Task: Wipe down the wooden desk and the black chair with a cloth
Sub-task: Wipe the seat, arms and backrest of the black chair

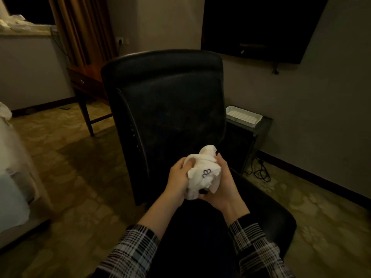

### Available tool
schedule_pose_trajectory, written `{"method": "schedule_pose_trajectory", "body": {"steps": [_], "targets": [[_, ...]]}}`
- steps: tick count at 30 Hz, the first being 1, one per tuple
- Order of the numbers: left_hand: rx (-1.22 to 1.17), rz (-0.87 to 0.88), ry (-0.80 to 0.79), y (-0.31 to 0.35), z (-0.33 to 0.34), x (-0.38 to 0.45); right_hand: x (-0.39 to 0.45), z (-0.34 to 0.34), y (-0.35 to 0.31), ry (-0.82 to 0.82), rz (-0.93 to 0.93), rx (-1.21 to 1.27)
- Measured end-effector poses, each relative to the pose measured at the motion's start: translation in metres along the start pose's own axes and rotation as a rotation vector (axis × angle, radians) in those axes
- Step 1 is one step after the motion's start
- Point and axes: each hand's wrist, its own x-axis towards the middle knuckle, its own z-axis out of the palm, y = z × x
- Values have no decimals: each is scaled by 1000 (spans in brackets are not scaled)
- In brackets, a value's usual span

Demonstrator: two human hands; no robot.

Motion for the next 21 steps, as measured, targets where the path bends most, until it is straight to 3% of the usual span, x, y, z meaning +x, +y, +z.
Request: {"method": "schedule_pose_trajectory", "body": {"steps": [2,6,11,14,17,21], "targets": [[167,14,84,-13,12,-1,-13,-14,10,-111,-82,114],[746,68,291,-21,23,0,-32,-38,24,-287,-179,212],[945,139,162,-24,51,12,-16,-50,13,13,-225,254],[915,230,42,-18,61,35,15,-56,-7,194,-195,288],[853,339,75,-3,60,72,58,-59,-26,417,-260,201],[1254,572,153,26,51,128,116,-70,-51,528,-376,35]]}}
